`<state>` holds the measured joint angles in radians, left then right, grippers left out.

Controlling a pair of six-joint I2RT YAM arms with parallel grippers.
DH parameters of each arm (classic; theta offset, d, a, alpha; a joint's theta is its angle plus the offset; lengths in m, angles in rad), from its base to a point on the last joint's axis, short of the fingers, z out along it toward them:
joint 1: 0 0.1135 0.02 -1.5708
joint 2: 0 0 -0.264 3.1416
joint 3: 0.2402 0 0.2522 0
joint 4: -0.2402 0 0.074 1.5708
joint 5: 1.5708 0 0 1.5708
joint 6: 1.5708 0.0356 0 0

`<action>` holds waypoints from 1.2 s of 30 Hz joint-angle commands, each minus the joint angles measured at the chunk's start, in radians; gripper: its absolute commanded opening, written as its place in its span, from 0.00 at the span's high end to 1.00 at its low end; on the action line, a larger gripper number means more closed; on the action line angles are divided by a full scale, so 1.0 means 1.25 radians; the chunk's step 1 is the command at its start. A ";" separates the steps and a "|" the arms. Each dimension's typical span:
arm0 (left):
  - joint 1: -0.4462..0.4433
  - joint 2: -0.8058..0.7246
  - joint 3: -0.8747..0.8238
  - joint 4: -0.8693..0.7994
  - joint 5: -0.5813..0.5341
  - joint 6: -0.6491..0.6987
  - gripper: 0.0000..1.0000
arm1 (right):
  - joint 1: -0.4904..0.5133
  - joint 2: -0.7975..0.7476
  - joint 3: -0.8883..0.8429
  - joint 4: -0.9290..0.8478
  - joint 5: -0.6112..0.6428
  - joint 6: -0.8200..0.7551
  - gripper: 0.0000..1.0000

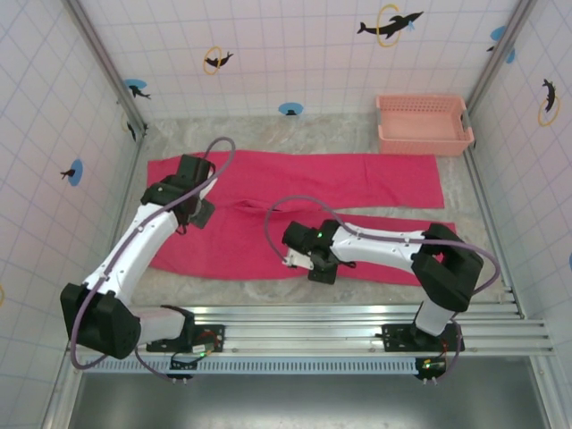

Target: Roll up the long pants

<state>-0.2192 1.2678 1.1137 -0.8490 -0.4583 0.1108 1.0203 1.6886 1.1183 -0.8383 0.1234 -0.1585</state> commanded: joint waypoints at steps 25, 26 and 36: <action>-0.172 0.045 -0.077 -0.087 0.349 0.146 0.03 | -0.249 0.066 0.382 -0.132 -0.148 0.018 1.00; -0.172 0.051 -0.077 -0.085 0.351 0.145 0.03 | -0.253 0.068 0.385 -0.130 -0.151 0.022 1.00; -0.171 0.090 -0.136 -0.018 0.238 0.129 0.03 | -0.290 0.054 0.387 -0.120 -0.167 0.025 1.00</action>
<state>-0.4267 1.3590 0.9726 -0.9016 -0.0917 0.2695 0.6777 1.7576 1.5692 -0.9920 -0.0788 -0.1349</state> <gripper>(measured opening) 0.973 0.045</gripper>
